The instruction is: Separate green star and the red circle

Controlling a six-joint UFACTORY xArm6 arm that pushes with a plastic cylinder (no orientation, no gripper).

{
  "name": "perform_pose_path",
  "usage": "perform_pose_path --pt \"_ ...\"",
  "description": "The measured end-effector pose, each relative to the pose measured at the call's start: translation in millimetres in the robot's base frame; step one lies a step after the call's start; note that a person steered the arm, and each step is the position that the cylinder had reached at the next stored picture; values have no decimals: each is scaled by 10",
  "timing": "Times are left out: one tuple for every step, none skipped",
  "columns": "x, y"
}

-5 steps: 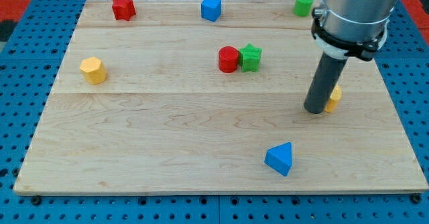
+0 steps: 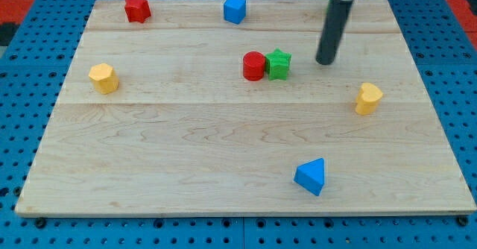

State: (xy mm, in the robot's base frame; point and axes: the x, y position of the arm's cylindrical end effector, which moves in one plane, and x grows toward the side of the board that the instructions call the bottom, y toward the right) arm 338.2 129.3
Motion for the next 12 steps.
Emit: perform_pose_path --pt "20 -359" --pt "286 -636" --pt "419 -752" --pt "417 -752" --pt "401 -752" --pt "388 -752" --pt "372 -752" --pt "370 -752" --pt "348 -773" --pt "385 -1230" --pt "746 -1168" --pt "632 -1178"
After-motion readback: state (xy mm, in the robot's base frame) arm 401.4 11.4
